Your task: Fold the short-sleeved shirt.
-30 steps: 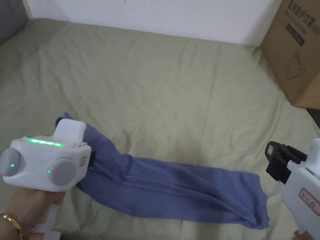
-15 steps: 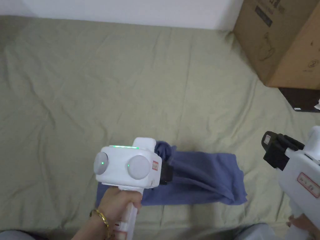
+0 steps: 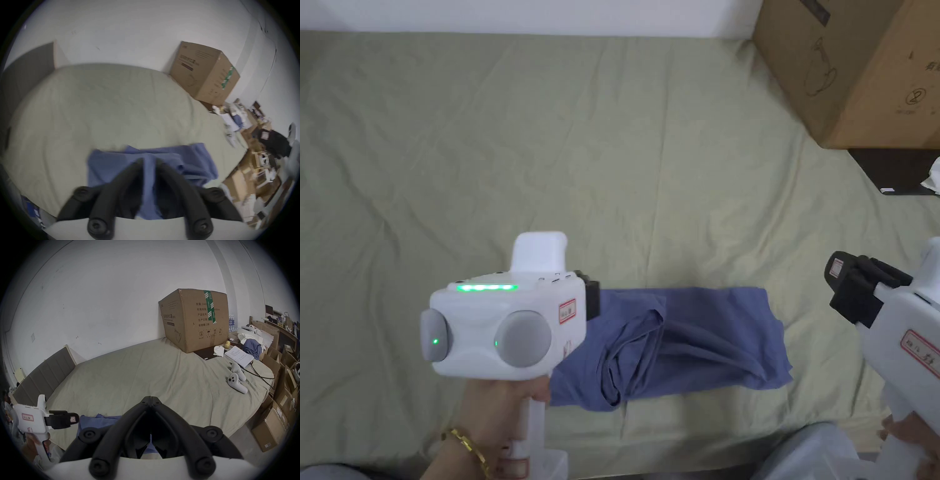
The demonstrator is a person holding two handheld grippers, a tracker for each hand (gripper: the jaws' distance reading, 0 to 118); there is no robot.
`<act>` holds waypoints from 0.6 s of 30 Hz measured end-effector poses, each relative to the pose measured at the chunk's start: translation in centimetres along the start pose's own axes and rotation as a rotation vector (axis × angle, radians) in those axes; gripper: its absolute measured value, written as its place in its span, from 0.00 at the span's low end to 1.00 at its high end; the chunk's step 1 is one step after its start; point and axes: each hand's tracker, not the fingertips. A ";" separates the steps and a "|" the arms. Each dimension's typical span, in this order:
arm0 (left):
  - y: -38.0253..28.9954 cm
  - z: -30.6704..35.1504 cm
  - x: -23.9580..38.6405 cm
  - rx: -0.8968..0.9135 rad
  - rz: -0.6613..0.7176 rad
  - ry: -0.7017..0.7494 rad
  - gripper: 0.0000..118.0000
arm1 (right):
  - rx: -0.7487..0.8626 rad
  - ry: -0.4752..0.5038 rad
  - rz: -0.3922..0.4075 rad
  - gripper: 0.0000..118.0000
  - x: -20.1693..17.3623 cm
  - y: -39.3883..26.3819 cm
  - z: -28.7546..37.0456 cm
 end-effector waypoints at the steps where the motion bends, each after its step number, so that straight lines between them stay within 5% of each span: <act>1: -0.5 -0.2 -0.3 0.000 -0.009 0.039 0.02 | -0.002 0.003 -0.001 0.00 -0.1 0.0 -0.1; 12: -7.9 -6.2 3.6 -0.293 -0.030 -0.051 0.00 | -0.041 0.019 0.014 0.00 0.0 -0.8 -0.4; 15: -8.7 -7.9 5.6 -0.292 -0.154 0.026 0.00 | -0.049 0.011 0.011 0.00 0.5 -1.0 -0.1; 18: -7.8 -8.3 6.7 -0.259 -0.126 0.019 0.00 | -0.059 0.005 0.015 0.00 0.7 -0.9 0.0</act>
